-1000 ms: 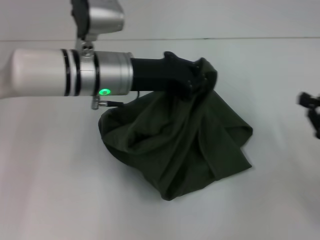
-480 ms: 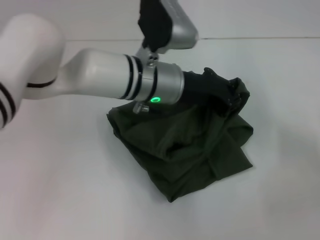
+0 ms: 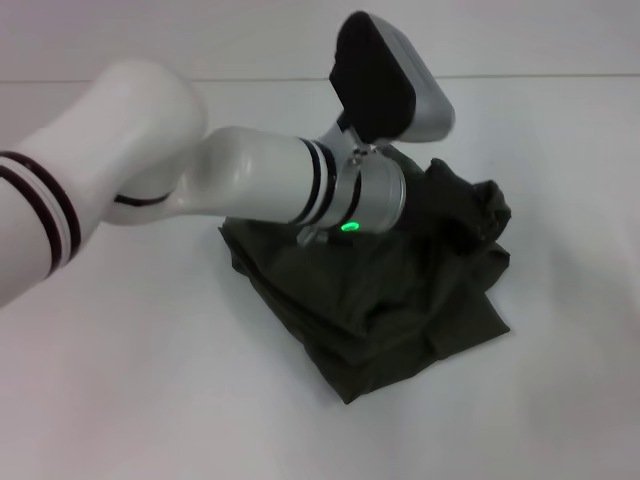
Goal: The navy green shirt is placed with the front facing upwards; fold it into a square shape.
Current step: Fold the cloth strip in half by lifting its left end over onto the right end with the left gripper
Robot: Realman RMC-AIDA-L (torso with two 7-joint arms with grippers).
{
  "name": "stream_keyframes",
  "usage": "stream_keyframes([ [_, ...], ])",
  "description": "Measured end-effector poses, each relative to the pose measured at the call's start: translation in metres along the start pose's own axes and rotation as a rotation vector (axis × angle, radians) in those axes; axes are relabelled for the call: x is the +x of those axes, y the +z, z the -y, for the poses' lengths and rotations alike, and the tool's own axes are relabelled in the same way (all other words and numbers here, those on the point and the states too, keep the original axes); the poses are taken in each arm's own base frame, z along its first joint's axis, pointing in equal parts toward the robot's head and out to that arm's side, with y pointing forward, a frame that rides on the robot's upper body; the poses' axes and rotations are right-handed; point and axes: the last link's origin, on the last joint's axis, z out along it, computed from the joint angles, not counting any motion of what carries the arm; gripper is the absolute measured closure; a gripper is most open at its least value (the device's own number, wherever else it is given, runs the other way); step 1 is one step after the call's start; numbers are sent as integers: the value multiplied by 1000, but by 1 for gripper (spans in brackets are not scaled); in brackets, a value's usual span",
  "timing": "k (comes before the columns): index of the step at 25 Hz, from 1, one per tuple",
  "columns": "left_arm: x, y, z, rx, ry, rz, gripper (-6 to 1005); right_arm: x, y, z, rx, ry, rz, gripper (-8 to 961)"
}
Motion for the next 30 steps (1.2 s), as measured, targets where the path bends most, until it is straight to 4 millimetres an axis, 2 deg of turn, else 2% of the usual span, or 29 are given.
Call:
stream_keyframes([
  [8,-1,3,-6,3,-6,-7,943,0,0,0,6,8,1,953],
  [11,-2,6,-11,-17,23,9,769,0,0,0,8,9,3,954],
  [16,-3,7,-13,-23,54,26,539,0,0,0,9,9,4,954],
  [22,-1,3,-14,-16,96,20,310,0,0,1,11,10,4,954],
  [28,1,-8,-10,-33,100,9,174,-1,1,1,13,10,8,953],
  [30,0,-22,-3,-32,72,-20,129,-2,1,1,12,11,10,953],
])
